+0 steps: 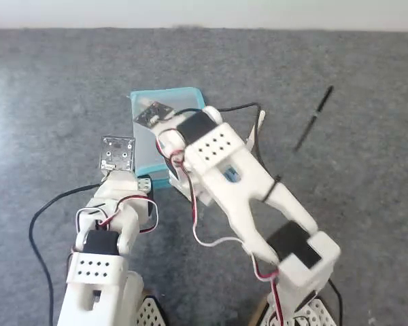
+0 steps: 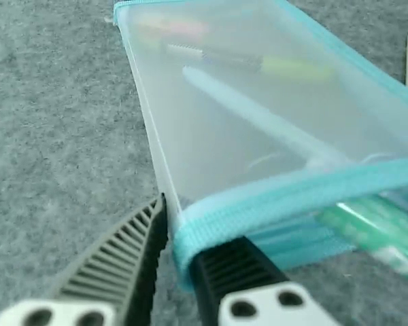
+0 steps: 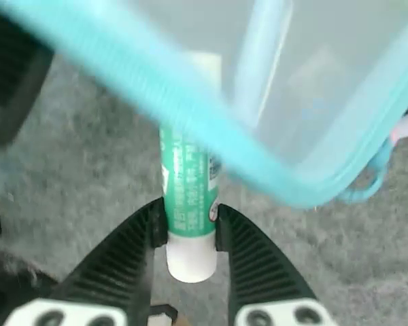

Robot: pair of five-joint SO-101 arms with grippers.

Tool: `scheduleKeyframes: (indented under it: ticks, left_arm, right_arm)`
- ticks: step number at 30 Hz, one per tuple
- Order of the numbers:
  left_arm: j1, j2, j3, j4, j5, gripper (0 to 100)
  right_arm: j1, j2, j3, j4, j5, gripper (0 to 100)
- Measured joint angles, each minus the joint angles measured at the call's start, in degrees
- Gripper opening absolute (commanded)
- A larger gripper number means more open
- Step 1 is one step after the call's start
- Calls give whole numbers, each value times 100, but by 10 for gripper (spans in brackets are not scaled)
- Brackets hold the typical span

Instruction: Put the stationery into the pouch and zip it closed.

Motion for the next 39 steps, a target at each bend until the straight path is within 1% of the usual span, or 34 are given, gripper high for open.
scheduleKeyframes:
  ticks: [8,10,13,15,17,23,31,34,36,39]
  left_arm:
    - [132,0,0,0,-158,12]
    - [149,0,0,0,-167,12]
    - [149,0,0,-44,-176,12]
    - [141,0,0,-53,-176,12]
    - [141,0,0,-88,-176,12]
    - [149,0,-9,-105,-176,12]
    - [202,0,9,-62,-229,12]
    - [211,0,9,-62,-229,12]
    - [193,0,9,-62,-237,12]
    - [9,0,9,-62,-237,12]
  right_arm:
    - [35,703,-1301,18,-290,17]
    - [35,844,-1609,18,-290,72]
    - [35,993,-1802,-88,-299,199]
    - [35,1046,-1820,-237,-352,246]
    - [-26,1046,-1820,-343,-457,242]
    - [-35,791,-1969,-360,-457,239]
    - [185,-949,-2092,220,-343,238]
    - [211,-1486,-2084,237,-316,238]
    - [378,-1776,-1873,237,-316,236]
    - [888,-1987,-1222,202,-334,203]
